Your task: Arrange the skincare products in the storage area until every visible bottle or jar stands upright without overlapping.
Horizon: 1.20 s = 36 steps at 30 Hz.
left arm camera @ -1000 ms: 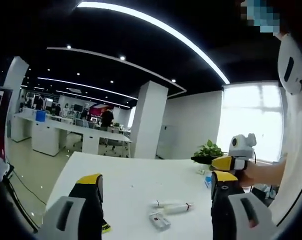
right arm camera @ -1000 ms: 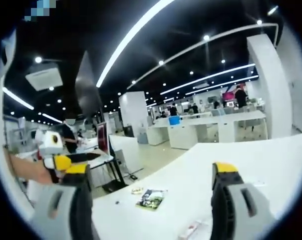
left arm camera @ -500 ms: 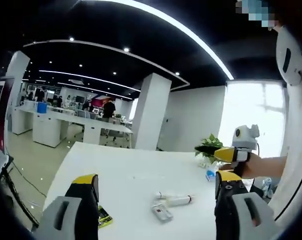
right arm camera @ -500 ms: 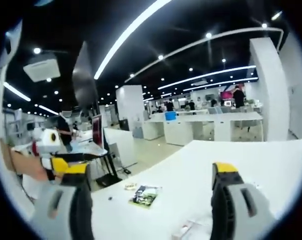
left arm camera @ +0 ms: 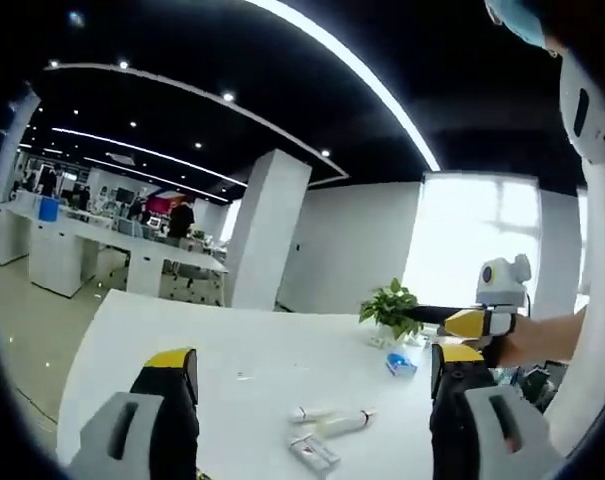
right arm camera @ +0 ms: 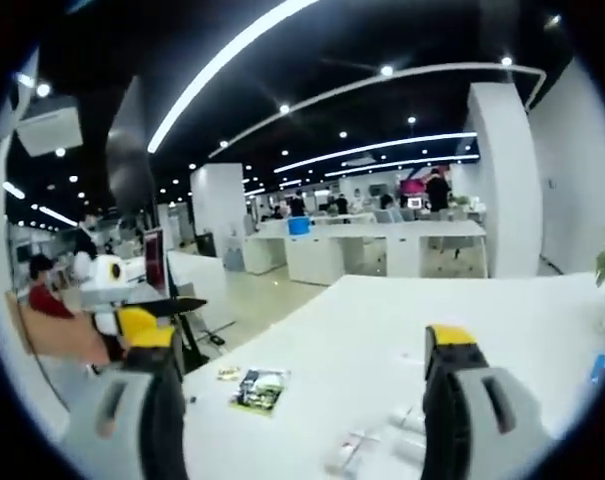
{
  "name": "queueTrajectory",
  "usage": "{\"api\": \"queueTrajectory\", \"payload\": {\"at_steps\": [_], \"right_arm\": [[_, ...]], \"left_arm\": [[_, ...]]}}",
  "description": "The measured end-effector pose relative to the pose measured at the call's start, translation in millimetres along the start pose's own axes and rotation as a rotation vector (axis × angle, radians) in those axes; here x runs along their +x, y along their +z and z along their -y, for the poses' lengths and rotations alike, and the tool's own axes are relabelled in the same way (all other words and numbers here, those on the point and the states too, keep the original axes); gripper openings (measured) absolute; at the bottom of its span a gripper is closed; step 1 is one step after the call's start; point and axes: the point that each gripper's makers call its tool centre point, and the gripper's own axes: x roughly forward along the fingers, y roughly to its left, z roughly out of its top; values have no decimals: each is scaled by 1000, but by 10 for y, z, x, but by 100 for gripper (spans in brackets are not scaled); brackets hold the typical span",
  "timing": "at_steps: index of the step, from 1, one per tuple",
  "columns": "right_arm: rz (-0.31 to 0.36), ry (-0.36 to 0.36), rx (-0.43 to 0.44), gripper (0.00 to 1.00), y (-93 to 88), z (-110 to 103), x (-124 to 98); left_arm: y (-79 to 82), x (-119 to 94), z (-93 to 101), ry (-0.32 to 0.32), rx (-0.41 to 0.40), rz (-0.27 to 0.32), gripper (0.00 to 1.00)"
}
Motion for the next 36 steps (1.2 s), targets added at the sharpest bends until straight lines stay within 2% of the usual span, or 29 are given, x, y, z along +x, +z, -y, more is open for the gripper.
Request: {"api": "queueTrajectory", "payload": {"at_steps": [3, 4, 6, 10, 13, 16, 20, 22, 25, 28, 32, 35, 36], "right_arm": [[10, -36, 11, 99, 25, 28, -26], [5, -57, 19, 99, 11, 43, -37], [3, -77, 24, 99, -11, 42, -52], [-14, -96, 21, 99, -69, 60, -79], [-29, -104, 24, 99, -103, 136, -73], [-20, -105, 20, 99, -60, 237, -55], [-11, -79, 22, 99, -36, 369, -8], [-20, -56, 6, 99, -58, 470, -1], [-22, -47, -7, 99, -84, 610, -27], [-44, -58, -2, 99, -197, 871, -131], [-54, -75, 14, 99, -360, 1115, -238], [-114, -92, 3, 99, -549, 1312, -285], [-116, -91, -1, 99, -564, 1335, -290]], "left_arm": [[35, 89, 75, -57, 43, 4, 99], [56, 118, 97, -95, 49, 13, 98], [63, 134, 122, -138, 102, 33, 94], [-22, 156, 48, -138, 101, -6, 94], [-41, 156, -11, -126, 94, -11, 94], [-99, 183, -72, -110, 93, -29, 95], [-120, 199, -119, -70, 115, -38, 95], [-92, 225, -102, -36, 93, -21, 95], [-130, 280, -60, -16, 85, -32, 97], [-199, 360, -15, 6, 81, -49, 97], [-255, 426, -18, 29, 75, -72, 97], [-266, 496, -9, 49, 64, -77, 97], [-268, 505, -6, 51, 63, -78, 97]]}}
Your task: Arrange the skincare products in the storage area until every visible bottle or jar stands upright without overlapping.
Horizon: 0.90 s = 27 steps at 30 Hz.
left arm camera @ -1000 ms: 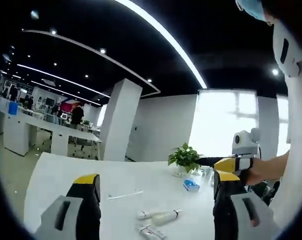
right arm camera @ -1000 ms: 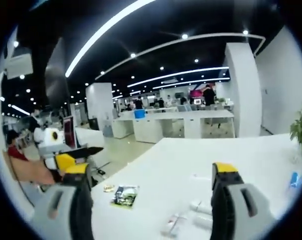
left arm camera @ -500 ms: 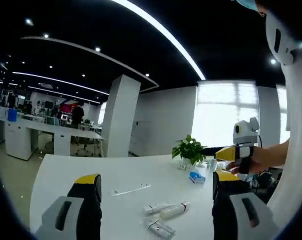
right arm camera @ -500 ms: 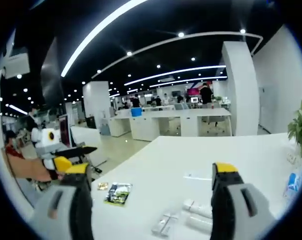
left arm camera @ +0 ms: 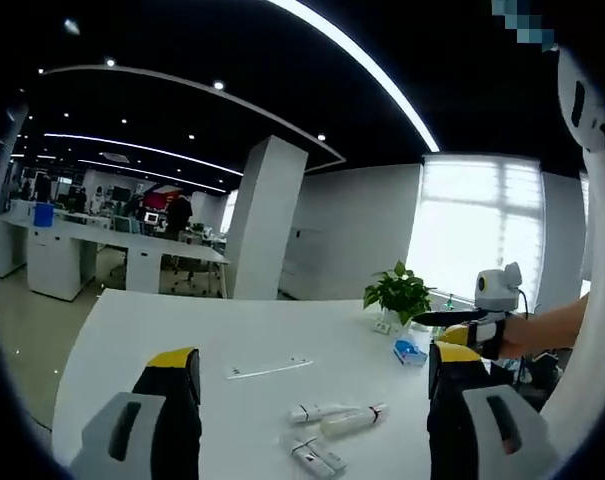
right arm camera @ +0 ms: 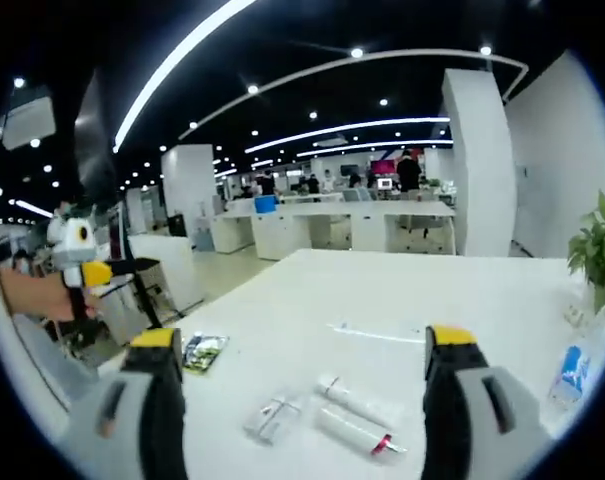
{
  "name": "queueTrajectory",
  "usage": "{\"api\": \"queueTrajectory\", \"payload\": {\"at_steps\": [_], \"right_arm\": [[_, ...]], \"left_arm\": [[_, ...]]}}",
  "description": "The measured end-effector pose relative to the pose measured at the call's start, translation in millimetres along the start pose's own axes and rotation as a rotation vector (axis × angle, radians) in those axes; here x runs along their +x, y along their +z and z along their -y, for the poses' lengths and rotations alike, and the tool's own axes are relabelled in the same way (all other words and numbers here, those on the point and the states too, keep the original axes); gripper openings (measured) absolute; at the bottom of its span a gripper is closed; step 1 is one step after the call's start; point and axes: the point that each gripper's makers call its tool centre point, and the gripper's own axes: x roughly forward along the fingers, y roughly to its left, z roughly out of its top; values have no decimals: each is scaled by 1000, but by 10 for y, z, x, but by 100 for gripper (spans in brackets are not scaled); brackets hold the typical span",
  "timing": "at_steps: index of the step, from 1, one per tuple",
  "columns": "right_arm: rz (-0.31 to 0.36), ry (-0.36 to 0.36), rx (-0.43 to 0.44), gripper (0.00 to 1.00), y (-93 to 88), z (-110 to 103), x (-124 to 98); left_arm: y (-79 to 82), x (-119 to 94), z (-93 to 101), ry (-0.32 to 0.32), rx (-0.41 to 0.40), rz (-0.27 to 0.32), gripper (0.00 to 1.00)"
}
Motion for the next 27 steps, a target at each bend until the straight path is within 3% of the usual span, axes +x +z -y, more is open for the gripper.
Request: {"api": "queueTrajectory", "payload": {"at_steps": [2, 7, 10, 15, 16, 17, 27], "right_arm": [[-13, -7, -28, 98, -81, 118, 0], [-128, 3, -59, 87, -378, 327, 139], [-196, 20, -110, 84, -557, 394, 259], [-321, 55, -153, 75, -915, 511, 461], [-390, 52, -188, 72, -1075, 608, 514], [-417, 56, -201, 71, -1135, 640, 548], [-469, 95, -203, 69, -1275, 799, 1026]], "left_arm": [[-5, 30, 33, 5, 1, -8, 97], [-50, -37, 31, 10, 22, -41, 97], [-120, -170, -164, 25, 9, -57, 96], [-180, -299, -216, 44, 6, -77, 96], [-185, -340, -203, 52, 5, -78, 96], [-193, -370, -189, 61, 4, -81, 96], [-220, -547, -70, 117, 19, -114, 94]]}}
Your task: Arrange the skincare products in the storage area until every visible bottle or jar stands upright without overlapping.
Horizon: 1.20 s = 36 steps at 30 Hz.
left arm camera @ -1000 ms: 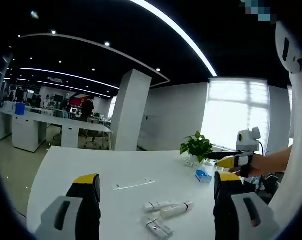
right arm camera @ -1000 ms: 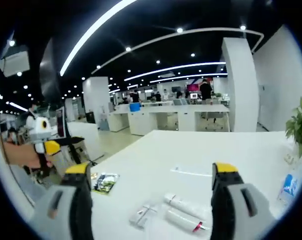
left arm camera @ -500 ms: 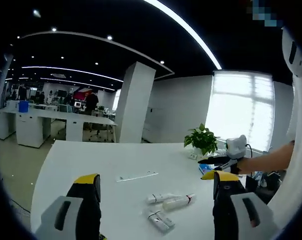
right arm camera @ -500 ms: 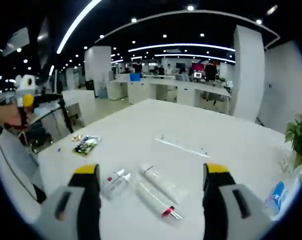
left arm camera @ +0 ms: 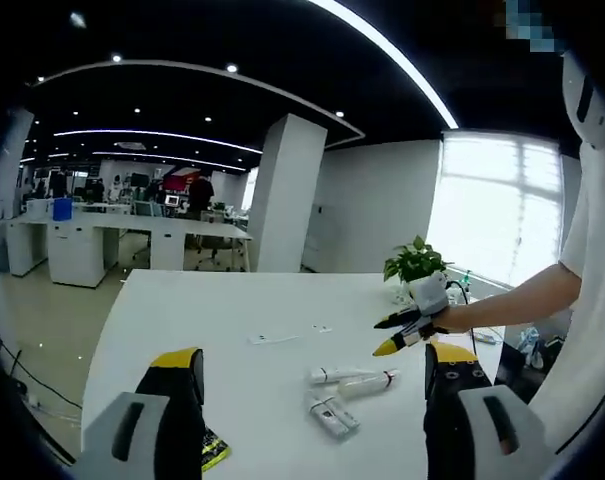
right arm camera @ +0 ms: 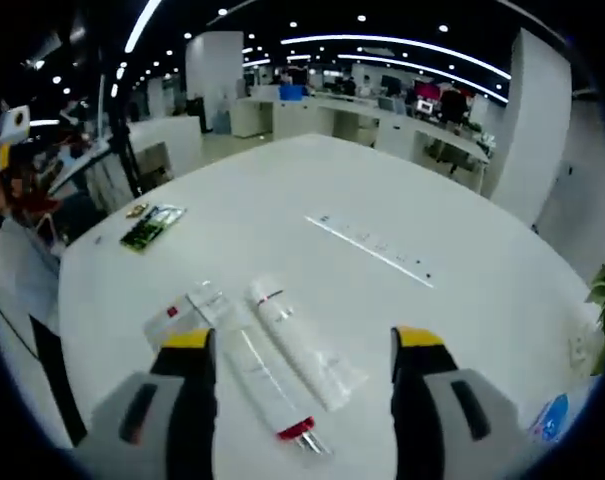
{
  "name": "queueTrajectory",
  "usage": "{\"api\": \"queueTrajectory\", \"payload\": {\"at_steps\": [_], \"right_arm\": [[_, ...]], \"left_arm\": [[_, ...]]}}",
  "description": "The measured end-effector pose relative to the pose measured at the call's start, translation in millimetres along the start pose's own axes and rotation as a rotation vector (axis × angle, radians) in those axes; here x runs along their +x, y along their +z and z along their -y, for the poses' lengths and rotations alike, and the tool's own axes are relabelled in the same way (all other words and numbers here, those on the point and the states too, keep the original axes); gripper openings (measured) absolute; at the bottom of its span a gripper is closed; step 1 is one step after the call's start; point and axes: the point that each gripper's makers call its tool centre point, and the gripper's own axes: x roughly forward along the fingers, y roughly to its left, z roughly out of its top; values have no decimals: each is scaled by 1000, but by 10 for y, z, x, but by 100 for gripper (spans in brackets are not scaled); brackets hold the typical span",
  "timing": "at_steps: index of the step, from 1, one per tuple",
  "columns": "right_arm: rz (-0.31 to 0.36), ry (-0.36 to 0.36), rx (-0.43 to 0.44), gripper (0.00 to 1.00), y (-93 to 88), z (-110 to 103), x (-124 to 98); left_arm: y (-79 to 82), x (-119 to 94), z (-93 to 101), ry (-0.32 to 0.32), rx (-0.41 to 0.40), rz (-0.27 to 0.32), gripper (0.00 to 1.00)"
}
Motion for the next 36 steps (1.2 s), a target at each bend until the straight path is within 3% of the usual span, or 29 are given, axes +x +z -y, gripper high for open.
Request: {"api": "queueTrajectory", "payload": {"at_steps": [7, 11, 13, 18, 21, 24, 36], "right_arm": [[-96, 57, -61, 67, -1, 59, 390], [-208, 103, -163, 63, -144, 75, 576], [-278, 121, -168, 63, -273, 93, 641], [-305, 158, -158, 57, -358, 65, 762], [-362, 172, -216, 56, -477, 96, 832], [-373, 206, -182, 54, -520, 42, 887], [-426, 267, -259, 47, -696, -72, 1046]], "left_arm": [[-31, -79, -4, 41, -14, -8, 93], [-7, -127, -36, 71, -15, -4, 93], [-13, -152, -56, 87, -16, -7, 93], [-57, -220, -79, 123, -29, -14, 93], [-95, -255, -106, 144, -36, -25, 92], [-121, -272, -130, 162, -39, -37, 92], [-160, -300, -118, 214, -37, -54, 91]]}}
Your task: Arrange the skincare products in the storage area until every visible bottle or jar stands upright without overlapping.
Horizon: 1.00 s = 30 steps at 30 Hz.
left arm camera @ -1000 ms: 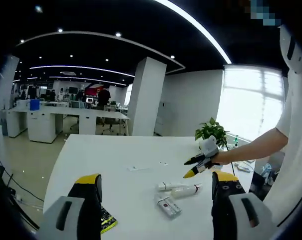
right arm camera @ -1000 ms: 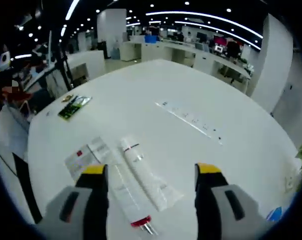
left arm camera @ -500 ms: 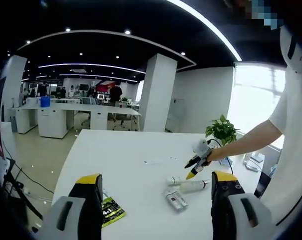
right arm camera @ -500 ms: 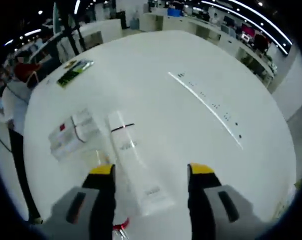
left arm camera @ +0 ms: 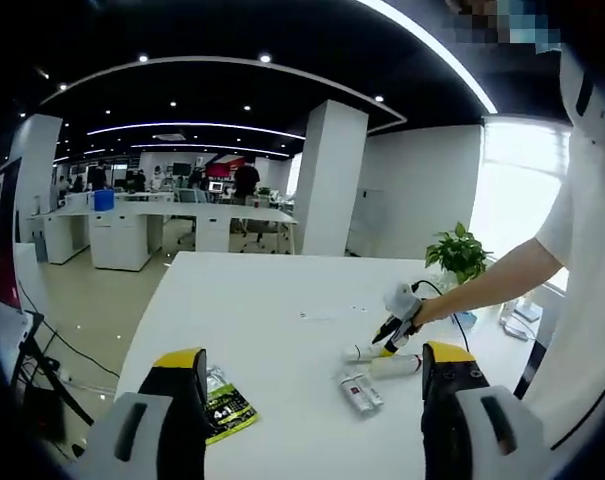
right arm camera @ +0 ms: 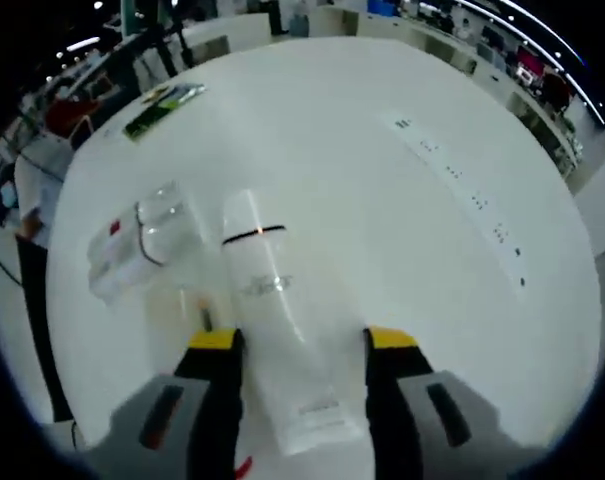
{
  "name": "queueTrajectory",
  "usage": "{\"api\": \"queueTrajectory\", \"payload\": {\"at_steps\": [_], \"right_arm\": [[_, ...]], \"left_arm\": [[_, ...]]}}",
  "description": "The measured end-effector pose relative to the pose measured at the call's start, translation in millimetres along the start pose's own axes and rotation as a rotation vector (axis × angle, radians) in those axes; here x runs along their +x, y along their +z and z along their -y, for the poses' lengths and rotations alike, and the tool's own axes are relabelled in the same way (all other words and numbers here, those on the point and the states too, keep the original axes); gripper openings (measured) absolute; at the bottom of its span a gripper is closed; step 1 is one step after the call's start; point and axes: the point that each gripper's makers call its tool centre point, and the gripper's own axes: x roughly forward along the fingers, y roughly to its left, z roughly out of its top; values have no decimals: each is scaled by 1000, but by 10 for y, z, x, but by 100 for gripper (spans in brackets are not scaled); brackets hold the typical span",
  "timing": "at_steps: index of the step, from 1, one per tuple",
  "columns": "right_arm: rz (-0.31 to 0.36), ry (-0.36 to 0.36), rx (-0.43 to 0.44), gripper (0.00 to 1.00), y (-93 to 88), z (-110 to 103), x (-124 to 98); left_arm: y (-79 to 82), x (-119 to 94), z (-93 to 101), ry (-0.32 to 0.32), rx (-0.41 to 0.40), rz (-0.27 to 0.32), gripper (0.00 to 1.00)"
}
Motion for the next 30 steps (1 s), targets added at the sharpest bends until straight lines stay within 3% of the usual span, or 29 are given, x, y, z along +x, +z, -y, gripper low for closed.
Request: {"api": "queueTrajectory", "payload": {"at_steps": [4, 7, 8, 20, 25, 30], "right_arm": [[13, 12, -55, 46, 34, 10, 5], [25, 21, -69, 32, 35, -12, -4], [36, 32, -88, 32, 49, -40, -5], [40, -3, -79, 17, 93, -23, -41], [33, 0, -135, 7, 138, -91, -67], [40, 0, -142, 4, 152, -99, -86]], "left_arm": [[-30, -26, 31, 11, 1, -4, 91], [-56, -49, 29, 18, -7, -6, 90], [-65, -61, 31, 20, -9, -6, 90], [-83, -162, 55, 42, -7, -4, 87], [-118, -185, 35, 56, -17, -13, 86], [-77, -157, 88, 47, -1, -11, 85]]}}
